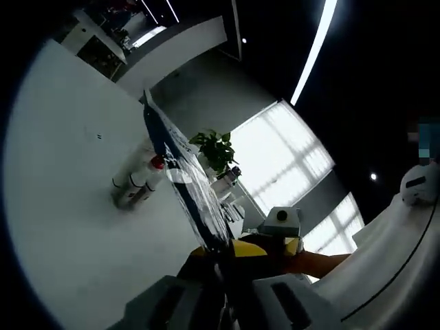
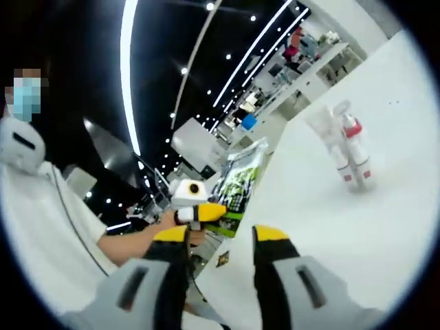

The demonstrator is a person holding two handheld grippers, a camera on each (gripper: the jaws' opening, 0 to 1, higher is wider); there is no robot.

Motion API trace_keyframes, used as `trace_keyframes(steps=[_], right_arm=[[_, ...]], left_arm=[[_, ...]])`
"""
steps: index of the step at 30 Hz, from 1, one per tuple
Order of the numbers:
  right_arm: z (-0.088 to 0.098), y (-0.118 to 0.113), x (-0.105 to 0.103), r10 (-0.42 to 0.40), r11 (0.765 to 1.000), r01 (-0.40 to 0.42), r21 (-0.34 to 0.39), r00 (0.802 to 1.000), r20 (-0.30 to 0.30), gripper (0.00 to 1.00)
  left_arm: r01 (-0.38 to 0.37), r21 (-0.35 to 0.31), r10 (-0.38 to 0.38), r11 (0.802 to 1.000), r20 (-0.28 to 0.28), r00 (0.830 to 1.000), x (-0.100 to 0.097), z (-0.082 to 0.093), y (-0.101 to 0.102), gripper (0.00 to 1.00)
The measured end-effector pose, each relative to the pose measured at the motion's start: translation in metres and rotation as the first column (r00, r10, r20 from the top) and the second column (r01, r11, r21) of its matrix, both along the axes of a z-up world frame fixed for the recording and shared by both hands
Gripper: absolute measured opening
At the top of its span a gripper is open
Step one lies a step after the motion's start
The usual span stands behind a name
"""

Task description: Arrange the skincare products in the storage area until every visible bottle or jar stands upright without overlapping.

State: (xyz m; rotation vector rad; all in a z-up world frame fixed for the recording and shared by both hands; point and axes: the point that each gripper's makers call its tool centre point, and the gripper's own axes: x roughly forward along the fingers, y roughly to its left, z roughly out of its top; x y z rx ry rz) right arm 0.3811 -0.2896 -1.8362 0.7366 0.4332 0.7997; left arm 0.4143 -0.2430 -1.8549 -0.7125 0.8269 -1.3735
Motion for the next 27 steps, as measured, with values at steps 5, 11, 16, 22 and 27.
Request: trace_keyframes(steps=[5, 11, 16, 22, 27], right_arm=[[-0.006, -0.009, -0.002, -0.02, 0.999, 0.02, -0.028, 1.0, -0.006, 0.37], [-0.004, -0.024, -0.002, -0.074, 0.996, 0.075, -0.051, 0.997, 0.005, 0.39], [-0.007, -0.037, -0.004, -0.125, 0.981, 0.13, -0.146, 0.991, 0.039, 0.4], [-0.014, -0.044, -0.012, -0.158, 0.966, 0.161, -0.202, 0.987, 0.034, 0.55], [-0.015, -0.056, -0.013, -0.211, 0.951, 0.213, -0.223, 0.977, 0.033, 0.63]], left_arm=[[-0.036, 0.043, 0.037, 0.998, -0.022, 0.999, 0.017, -0.017, -0.002, 0.0], [-0.06, 0.084, 0.065, 0.995, -0.049, 0.997, 0.04, -0.036, -0.002, 0.0], [-0.056, 0.126, 0.065, 0.99, -0.064, 0.996, 0.058, -0.056, -0.008, 0.0], [-0.062, 0.163, 0.079, 0.985, -0.097, 0.992, 0.074, -0.078, -0.018, 0.0], [-0.066, 0.175, 0.087, 0.982, -0.117, 0.989, 0.086, -0.089, -0.03, 0.0]])
